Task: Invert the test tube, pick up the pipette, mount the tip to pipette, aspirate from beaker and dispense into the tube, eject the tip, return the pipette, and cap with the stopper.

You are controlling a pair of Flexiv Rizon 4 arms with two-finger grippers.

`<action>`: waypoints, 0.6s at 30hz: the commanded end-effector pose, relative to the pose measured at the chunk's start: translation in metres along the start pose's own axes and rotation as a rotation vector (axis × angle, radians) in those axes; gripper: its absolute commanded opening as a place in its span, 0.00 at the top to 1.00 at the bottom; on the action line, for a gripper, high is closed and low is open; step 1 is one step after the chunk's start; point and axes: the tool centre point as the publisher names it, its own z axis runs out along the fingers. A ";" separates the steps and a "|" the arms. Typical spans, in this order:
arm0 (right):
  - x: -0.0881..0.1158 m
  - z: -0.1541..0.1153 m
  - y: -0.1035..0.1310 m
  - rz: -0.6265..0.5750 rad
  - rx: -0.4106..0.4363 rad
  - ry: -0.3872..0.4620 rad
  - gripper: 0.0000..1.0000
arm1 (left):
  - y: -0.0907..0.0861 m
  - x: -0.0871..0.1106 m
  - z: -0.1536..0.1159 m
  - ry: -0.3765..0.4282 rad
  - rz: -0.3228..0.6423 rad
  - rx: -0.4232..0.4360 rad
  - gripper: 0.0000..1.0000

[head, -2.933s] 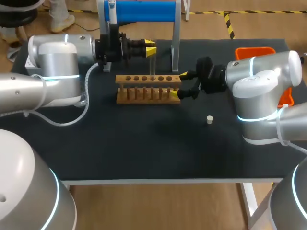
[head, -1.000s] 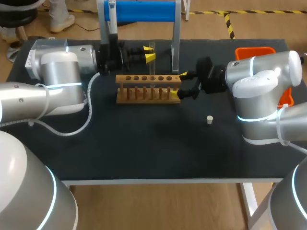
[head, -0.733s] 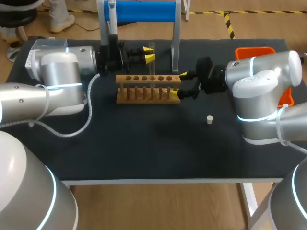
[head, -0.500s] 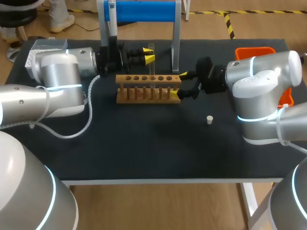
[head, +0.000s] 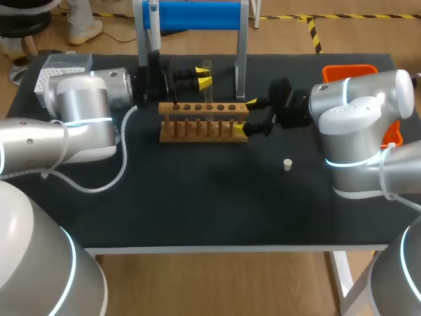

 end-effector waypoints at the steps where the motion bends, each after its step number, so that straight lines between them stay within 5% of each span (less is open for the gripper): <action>1: 0.000 -0.001 0.000 0.000 0.000 0.000 0.00 | 0.004 -0.001 0.001 0.003 0.001 0.008 1.00; 18: 0.000 -0.001 0.000 0.000 0.000 0.000 0.00 | 0.013 -0.002 0.002 0.010 -0.010 0.008 1.00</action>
